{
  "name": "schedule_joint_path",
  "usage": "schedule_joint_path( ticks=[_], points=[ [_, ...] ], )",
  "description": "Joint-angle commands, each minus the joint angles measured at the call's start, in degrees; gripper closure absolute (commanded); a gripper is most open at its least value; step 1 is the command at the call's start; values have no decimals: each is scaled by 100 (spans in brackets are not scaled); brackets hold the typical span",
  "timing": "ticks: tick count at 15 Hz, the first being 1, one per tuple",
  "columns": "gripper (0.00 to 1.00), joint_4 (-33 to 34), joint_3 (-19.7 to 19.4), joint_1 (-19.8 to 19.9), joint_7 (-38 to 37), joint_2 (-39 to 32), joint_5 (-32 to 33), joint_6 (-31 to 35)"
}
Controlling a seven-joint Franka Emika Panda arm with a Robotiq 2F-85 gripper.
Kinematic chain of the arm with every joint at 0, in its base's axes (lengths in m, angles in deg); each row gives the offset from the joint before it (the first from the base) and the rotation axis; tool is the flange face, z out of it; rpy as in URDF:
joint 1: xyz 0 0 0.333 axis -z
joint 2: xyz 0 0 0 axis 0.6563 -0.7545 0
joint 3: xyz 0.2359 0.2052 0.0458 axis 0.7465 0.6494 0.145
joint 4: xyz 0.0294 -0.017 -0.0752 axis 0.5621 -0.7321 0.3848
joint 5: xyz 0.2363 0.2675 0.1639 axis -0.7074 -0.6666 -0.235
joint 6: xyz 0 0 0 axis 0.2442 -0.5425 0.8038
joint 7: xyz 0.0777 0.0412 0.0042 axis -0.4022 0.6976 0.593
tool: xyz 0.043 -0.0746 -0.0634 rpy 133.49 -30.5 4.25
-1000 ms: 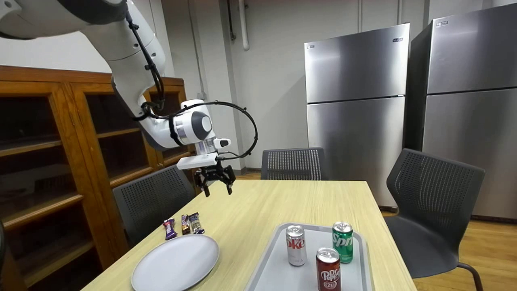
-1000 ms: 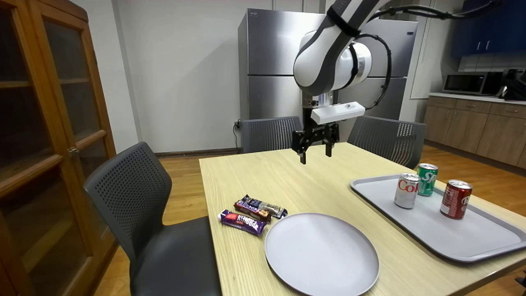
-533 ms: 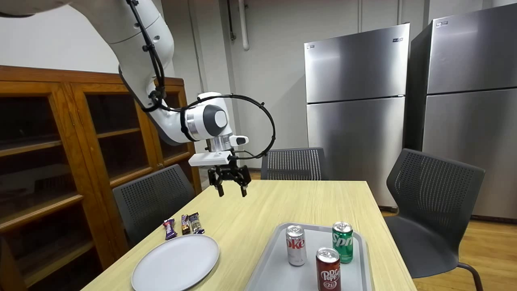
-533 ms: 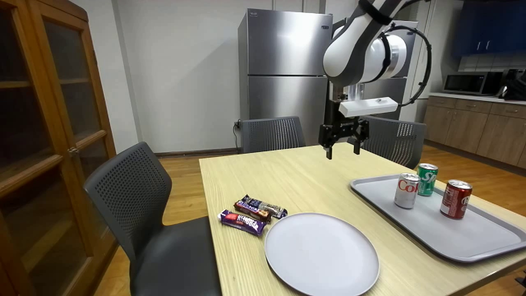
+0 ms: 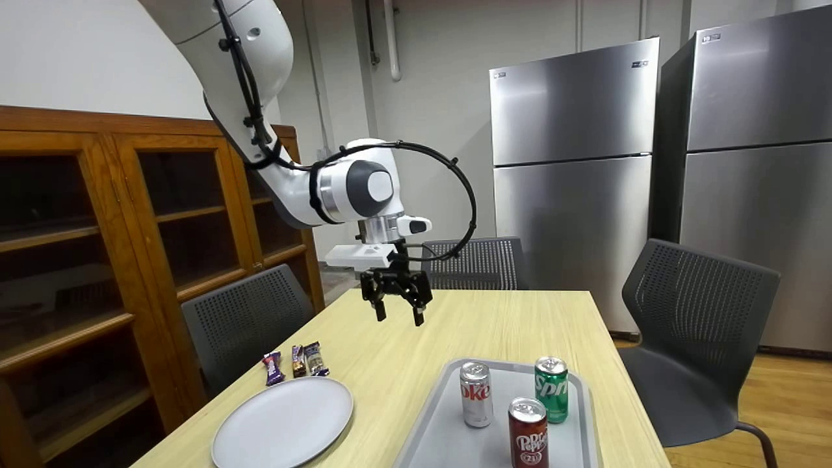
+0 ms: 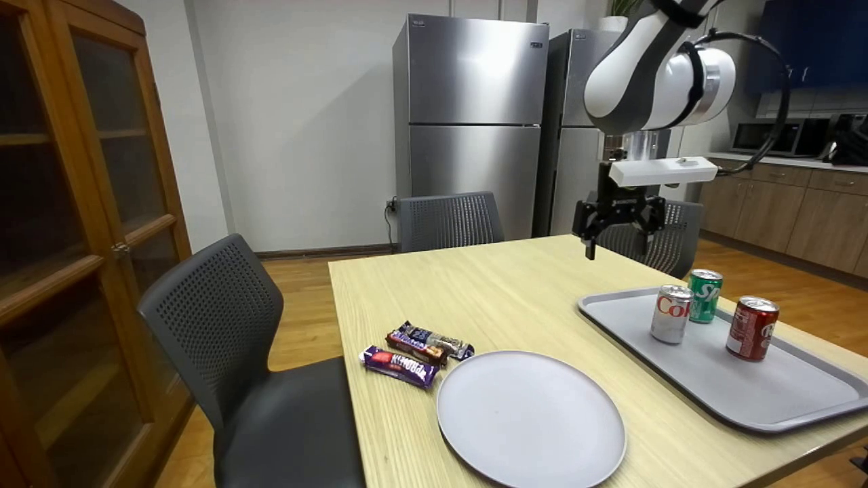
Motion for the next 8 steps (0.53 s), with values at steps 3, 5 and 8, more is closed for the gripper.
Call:
schedule_joint_path(
  ticks=[3, 5, 8],
  points=[
    [0, -458, -190, 228, -169, 378, -15, 245],
    [0, -492, -263, 277, -192, 364, -10, 341],
    [0, -525, -358, 328, -242, 272, 1, 628]
  ],
)
